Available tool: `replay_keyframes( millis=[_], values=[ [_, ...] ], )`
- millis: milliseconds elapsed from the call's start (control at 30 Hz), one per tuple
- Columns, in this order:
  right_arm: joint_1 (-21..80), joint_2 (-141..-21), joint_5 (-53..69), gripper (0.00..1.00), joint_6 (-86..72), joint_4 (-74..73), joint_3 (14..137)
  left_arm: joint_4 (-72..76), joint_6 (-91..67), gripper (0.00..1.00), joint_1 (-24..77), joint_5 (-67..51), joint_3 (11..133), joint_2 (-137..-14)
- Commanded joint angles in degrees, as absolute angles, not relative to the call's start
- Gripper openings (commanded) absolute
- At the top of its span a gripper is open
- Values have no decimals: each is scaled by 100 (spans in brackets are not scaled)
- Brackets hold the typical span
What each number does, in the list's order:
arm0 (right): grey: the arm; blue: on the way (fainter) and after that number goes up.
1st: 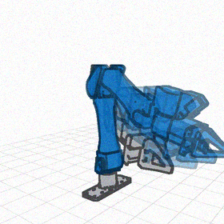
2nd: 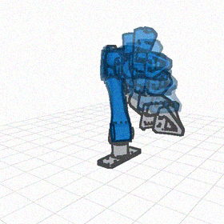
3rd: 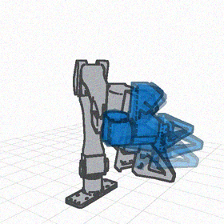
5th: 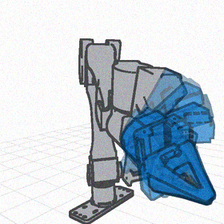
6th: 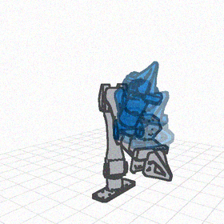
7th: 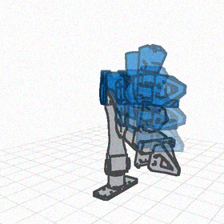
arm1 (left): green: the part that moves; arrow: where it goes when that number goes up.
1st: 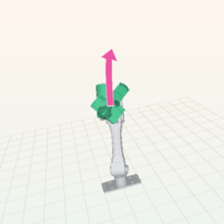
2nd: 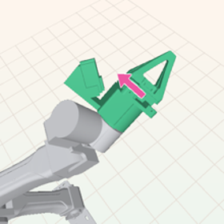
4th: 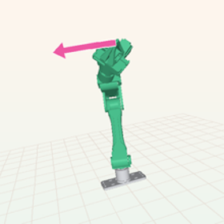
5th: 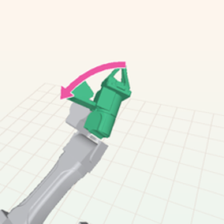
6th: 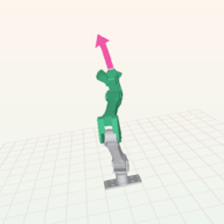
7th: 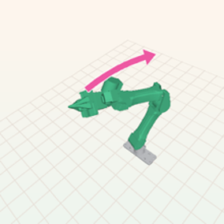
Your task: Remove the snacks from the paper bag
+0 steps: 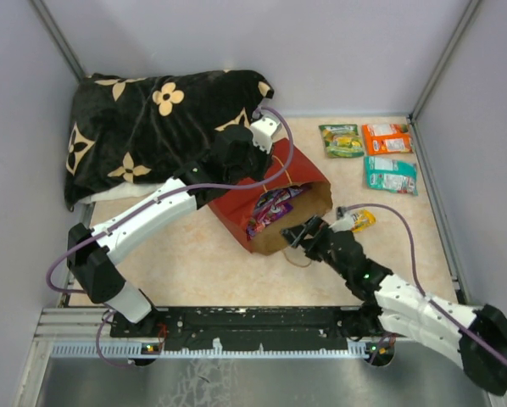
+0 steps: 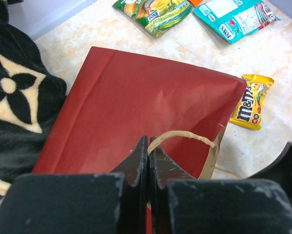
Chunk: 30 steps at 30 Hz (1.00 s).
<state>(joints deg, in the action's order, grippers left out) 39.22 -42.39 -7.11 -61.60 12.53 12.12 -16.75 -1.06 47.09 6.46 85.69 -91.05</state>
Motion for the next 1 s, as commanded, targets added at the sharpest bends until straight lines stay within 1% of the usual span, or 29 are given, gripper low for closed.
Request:
replay_keyframes(
  millis=[0, 133, 233, 333, 367, 433, 500, 600, 700, 733, 833, 967],
  values=[
    [4853, -5019, -2069, 98, -6406, 2439, 1271, -1575, -101, 0, 4676, 712, 8746, -9075],
    [4887, -6111, -2221, 97, -6519, 3382, 1379, -1573, -97, 0, 4676, 737, 8734, -9070],
    [4887, -6615, -2550, 90, -6693, 4029, 1383, -1565, -85, 0, 4676, 768, 8727, -9055],
    [4891, -6824, -3064, 83, -7014, 4449, 1306, -1547, -72, 0, 4676, 782, 8719, -9036],
    [4889, -6855, -3341, 78, -7093, 4749, 1238, -1547, -70, 0, 4676, 775, 8719, -9032],
    [4887, -6908, -3771, 73, -7185, 5289, 1076, -1542, -85, 0, 4676, 742, 8713, -9018],
    [4888, -7047, -4172, 70, -7150, 5669, 1084, -1538, -112, 0, 4676, 693, 8709, -9028],
    [4853, -7318, -4494, 70, -7155, 5693, 1458, -1545, -132, 0, 4674, 628, 8718, -9059],
    [4605, -7747, -4318, 71, -7627, 5013, 2103, -1547, -119, 0, 4676, 669, 8714, -9069],
    [4502, -7951, -4157, 71, -7764, 4984, 2259, -1547, -115, 0, 4671, 674, 8718, -9070],
    [4245, -8562, -3784, 69, -8017, 5315, 2534, -1547, -125, 0, 4671, 661, 8714, -9053],
    [4022, -9183, -3466, 67, -8247, 5384, 2922, -1539, -130, 0, 4676, 643, 8718, -9031]
  ],
)
